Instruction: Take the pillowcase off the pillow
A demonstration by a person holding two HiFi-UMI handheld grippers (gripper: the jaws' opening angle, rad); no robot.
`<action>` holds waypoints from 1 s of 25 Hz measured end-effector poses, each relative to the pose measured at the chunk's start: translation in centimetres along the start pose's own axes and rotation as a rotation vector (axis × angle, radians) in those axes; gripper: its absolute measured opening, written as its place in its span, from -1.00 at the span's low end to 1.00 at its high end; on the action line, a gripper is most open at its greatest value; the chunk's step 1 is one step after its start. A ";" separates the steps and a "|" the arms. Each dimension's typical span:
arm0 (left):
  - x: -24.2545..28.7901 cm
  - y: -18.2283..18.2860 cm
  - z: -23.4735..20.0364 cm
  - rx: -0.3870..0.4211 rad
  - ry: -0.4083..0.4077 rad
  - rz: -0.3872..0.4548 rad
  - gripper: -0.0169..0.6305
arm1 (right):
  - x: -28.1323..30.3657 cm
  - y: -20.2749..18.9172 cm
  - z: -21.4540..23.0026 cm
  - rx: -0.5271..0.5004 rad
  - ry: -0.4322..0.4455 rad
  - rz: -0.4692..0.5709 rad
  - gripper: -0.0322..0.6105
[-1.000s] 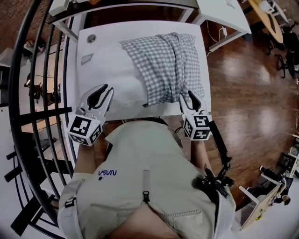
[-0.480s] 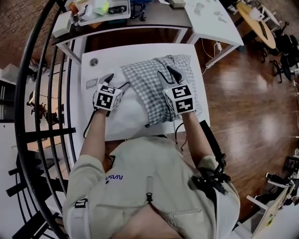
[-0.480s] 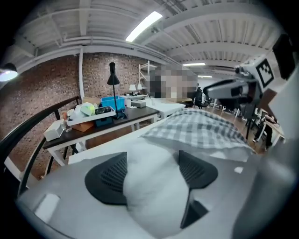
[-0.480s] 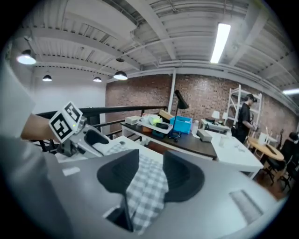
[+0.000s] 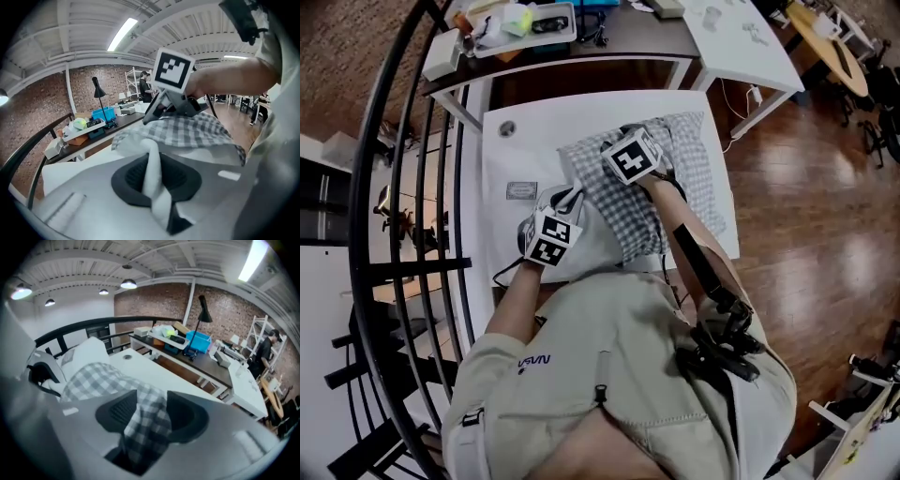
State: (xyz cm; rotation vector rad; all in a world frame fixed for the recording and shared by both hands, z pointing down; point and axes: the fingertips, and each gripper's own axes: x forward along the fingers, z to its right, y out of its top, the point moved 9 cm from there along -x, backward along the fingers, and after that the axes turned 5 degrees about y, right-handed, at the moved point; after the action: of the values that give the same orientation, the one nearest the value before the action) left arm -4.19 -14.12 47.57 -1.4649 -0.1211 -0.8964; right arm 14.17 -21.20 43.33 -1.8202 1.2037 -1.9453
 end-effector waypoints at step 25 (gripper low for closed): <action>-5.2 0.3 -5.3 -0.170 0.155 0.231 -0.84 | -6.6 -7.4 10.3 0.190 -0.422 0.072 -0.87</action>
State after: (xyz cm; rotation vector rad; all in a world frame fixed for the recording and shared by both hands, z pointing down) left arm -9.90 -16.50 43.51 -1.5240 0.2403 -0.8417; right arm 27.58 -16.37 42.52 -1.9252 0.9021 -1.4764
